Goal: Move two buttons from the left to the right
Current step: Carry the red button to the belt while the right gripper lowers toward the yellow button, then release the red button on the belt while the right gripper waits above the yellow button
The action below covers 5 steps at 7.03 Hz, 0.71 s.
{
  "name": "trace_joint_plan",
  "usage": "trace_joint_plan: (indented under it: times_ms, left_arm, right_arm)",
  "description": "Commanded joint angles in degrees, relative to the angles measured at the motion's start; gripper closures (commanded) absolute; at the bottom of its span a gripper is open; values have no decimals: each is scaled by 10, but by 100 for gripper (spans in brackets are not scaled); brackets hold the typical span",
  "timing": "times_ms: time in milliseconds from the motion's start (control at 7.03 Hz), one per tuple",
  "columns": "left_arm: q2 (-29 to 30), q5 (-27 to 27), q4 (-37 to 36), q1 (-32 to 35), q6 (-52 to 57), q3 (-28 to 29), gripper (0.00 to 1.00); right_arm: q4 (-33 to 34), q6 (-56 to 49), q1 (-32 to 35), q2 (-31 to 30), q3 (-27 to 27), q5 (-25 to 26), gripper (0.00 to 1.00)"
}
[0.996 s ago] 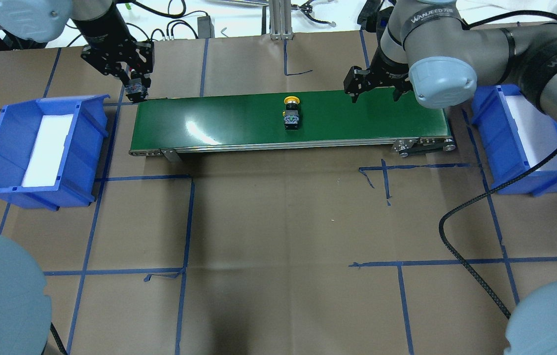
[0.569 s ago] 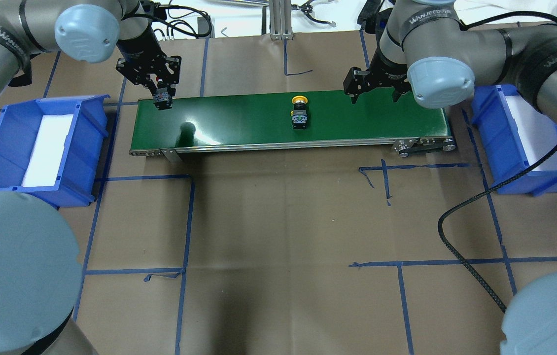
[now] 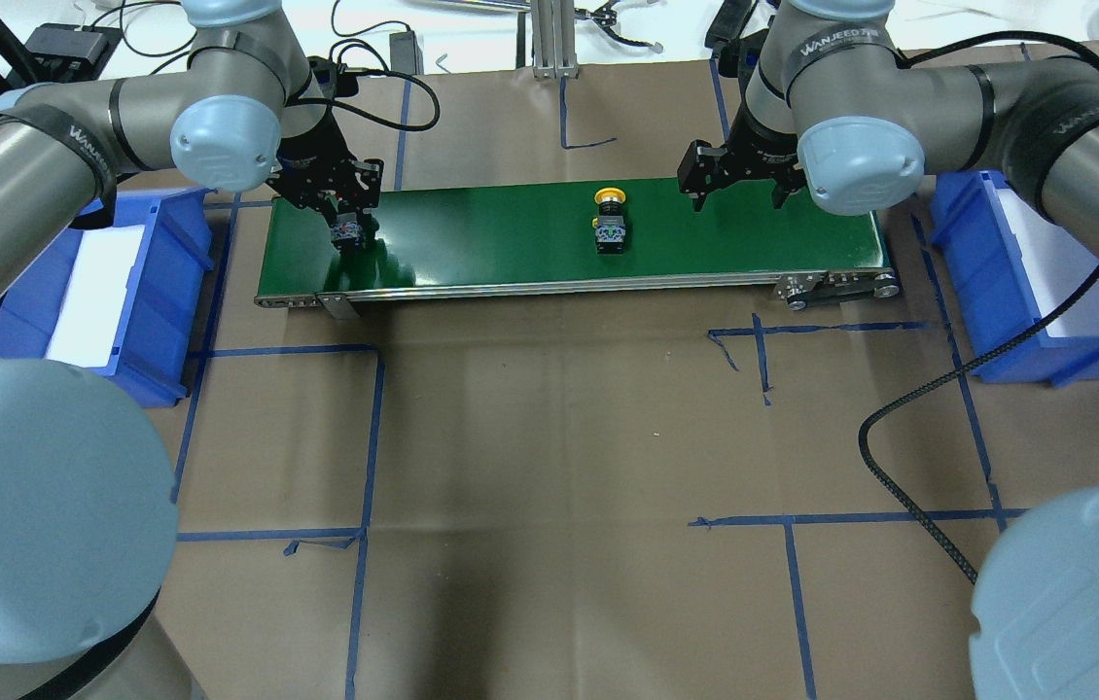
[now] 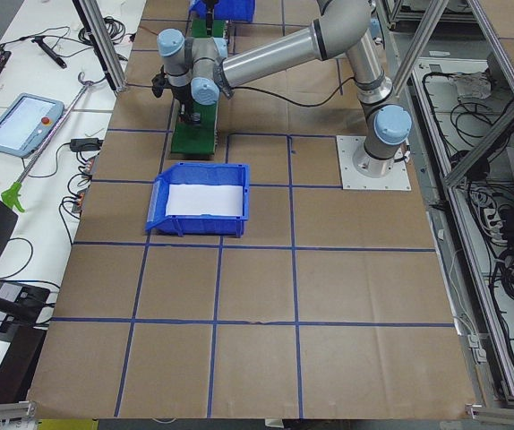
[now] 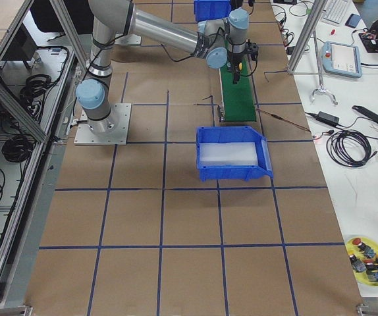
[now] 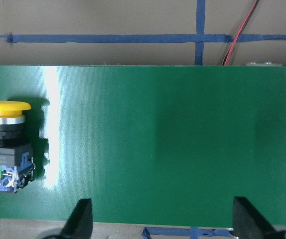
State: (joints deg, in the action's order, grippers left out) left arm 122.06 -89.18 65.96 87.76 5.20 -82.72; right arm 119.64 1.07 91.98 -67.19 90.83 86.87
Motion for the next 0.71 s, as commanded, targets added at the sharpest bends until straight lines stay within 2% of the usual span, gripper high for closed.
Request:
trace_joint_plan:
  times_ms: [0, 285, 427, 569]
  left_arm:
    - [-16, -1, -12, 2, -6, -18, 100]
    - [-17, -2, -7, 2, -5, -20, 100]
    - [-10, -1, -7, 2, -6, -20, 63]
    - [-9, 1, -8, 2, -8, -21, 15]
  right_arm:
    - [0, 3, -1, 4, 7, 0, 0]
    - [5, 24, -2, 5, 4, -13, 1]
    - [7, 26, -3, 6, 2, -49, 1]
    - [8, 38, -4, 8, 0, -59, 1]
